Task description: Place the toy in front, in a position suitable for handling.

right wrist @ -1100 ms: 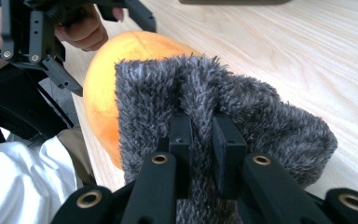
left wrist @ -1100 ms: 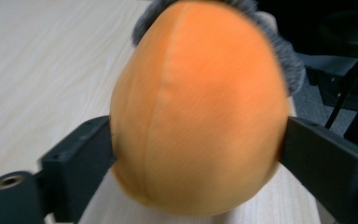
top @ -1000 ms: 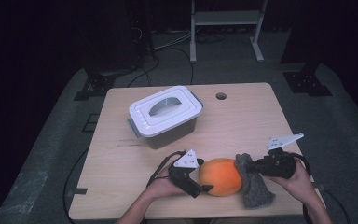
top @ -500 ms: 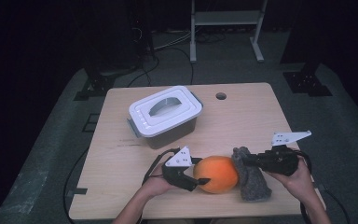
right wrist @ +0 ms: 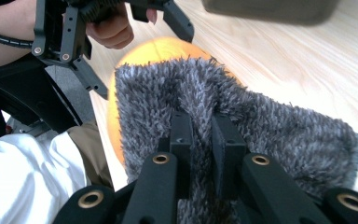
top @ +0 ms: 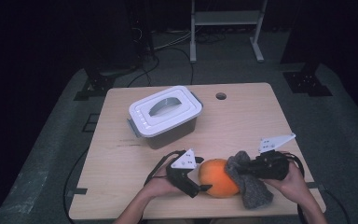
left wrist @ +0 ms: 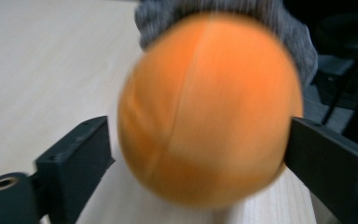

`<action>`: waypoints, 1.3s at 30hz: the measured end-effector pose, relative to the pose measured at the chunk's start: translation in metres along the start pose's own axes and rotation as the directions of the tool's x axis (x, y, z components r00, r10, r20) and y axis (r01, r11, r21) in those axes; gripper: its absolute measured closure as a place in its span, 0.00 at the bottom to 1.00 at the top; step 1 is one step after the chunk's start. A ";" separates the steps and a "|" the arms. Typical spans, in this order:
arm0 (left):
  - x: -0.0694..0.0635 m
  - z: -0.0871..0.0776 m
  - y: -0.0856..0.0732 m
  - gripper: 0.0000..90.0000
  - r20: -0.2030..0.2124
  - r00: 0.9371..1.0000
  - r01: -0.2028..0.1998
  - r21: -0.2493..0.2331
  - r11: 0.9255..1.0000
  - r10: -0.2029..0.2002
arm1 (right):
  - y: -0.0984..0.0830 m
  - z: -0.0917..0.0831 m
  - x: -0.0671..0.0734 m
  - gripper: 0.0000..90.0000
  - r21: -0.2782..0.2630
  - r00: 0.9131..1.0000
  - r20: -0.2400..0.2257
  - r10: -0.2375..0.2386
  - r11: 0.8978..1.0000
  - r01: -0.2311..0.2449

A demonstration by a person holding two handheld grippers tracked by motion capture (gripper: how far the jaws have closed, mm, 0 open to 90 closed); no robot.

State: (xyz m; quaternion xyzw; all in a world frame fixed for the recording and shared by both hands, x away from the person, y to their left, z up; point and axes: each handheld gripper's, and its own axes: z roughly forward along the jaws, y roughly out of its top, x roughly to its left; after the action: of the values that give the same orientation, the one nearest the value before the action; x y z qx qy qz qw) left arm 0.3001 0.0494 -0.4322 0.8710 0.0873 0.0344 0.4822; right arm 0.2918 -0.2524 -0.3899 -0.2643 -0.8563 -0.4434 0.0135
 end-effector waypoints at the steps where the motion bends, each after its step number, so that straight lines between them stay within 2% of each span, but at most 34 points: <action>1: 0.001 0.003 -0.002 0.06 0.005 1.000 0.011 0.006 1.000 -0.011 | -0.002 -0.002 -0.003 0.89 0.002 1.000 0.001 0.014 1.000 -0.014; 2: 0.002 0.007 -0.004 0.06 0.028 0.999 0.029 -0.001 1.000 -0.029 | -0.004 -0.003 -0.006 0.89 -0.001 1.000 0.001 0.022 1.000 -0.022; 4: 0.001 0.010 -0.004 0.10 0.040 0.999 0.035 -0.023 0.999 -0.034 | -0.006 -0.004 -0.008 0.89 -0.009 0.999 -0.003 0.037 0.999 -0.037; 6: -0.002 0.007 -0.001 0.18 0.029 0.999 0.022 -0.046 0.999 -0.021 | -0.006 -0.004 -0.009 0.89 -0.012 0.999 0.012 0.040 0.999 -0.040; 7: -0.002 0.005 0.000 0.27 0.021 1.000 0.018 -0.055 0.998 -0.017 | -0.006 -0.006 -0.010 0.89 -0.026 0.999 0.013 0.040 0.999 -0.039; 9: -0.002 0.000 0.003 0.31 0.014 1.000 0.020 -0.061 0.998 -0.019 | -0.006 -0.009 -0.011 0.90 -0.052 0.999 0.011 0.049 0.998 -0.048; 10: -0.003 -0.006 0.005 0.32 0.002 1.000 0.006 -0.075 0.997 -0.006 | -0.005 -0.011 -0.011 0.90 -0.059 0.999 0.014 0.049 0.997 -0.048; 14: -0.005 -0.022 0.014 0.35 -0.002 1.000 -0.027 -0.081 0.996 0.026 | 0.003 -0.020 -0.005 0.90 -0.138 0.999 -0.001 0.042 0.990 -0.042; 16: -0.007 -0.026 0.017 0.35 -0.003 0.999 -0.040 -0.073 0.997 0.040 | 0.012 -0.022 0.003 0.90 -0.186 1.000 -0.025 0.018 0.982 -0.022; 18: -0.008 -0.030 0.019 0.35 -0.007 0.999 -0.045 -0.085 0.995 0.044 | 0.019 -0.020 0.010 0.90 -0.217 0.998 -0.055 -0.002 0.976 -0.010; 20: -0.008 -0.032 0.021 0.35 -0.010 0.999 -0.049 -0.090 0.995 0.048 | 0.025 -0.013 0.017 0.90 -0.214 0.997 -0.069 -0.020 0.977 0.005; 22: -0.007 -0.034 0.020 0.35 -0.020 0.998 -0.056 -0.079 0.995 0.054 | 0.025 -0.003 0.019 0.90 -0.184 0.997 -0.073 -0.026 0.983 0.012; 25: -0.004 -0.036 0.016 0.35 -0.019 0.999 -0.040 -0.070 0.997 0.039 | 0.016 0.011 0.011 0.90 -0.105 0.999 -0.036 -0.001 0.994 -0.003; 28: -0.001 -0.036 0.014 0.35 -0.020 0.999 -0.028 -0.067 0.997 0.027 | 0.004 0.023 0.001 0.90 -0.063 0.998 -0.053 0.041 0.997 -0.044; 30: -0.001 -0.036 0.015 0.35 -0.021 1.000 -0.023 -0.072 0.997 0.021 | 0.002 0.024 -0.003 0.90 -0.072 0.996 -0.065 0.060 0.995 -0.065; 32: -0.002 -0.035 0.016 0.35 -0.027 0.999 -0.033 -0.065 0.997 0.031 | 0.007 0.018 0.000 0.90 -0.094 0.998 -0.047 0.040 0.995 -0.045; 34: -0.004 -0.032 0.016 0.35 -0.025 0.999 -0.035 -0.069 0.997 0.033 | 0.015 0.011 0.007 0.90 -0.151 0.997 -0.077 0.022 0.988 -0.033; 35: -0.004 -0.032 0.016 0.34 -0.025 0.999 -0.035 -0.069 0.997 0.033 | 0.015 0.011 0.007 0.90 -0.151 0.997 -0.077 0.022 0.988 -0.033; 37: -0.005 -0.029 0.017 0.31 -0.022 0.999 -0.034 -0.069 0.997 0.033 | 0.019 0.014 0.013 0.90 -0.134 0.998 -0.065 -0.005 0.991 -0.004; 39: -0.006 -0.027 0.015 0.30 -0.017 0.999 -0.029 -0.072 0.997 0.028 | 0.017 0.019 0.012 0.90 -0.119 0.998 -0.069 0.005 0.993 -0.013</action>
State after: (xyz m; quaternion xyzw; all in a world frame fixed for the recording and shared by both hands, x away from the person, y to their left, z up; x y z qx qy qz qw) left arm 0.2923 0.0635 -0.4050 0.8539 0.0776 0.0512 0.5120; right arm 0.2935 -0.2249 -0.3860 -0.2534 -0.8260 -0.5026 0.0290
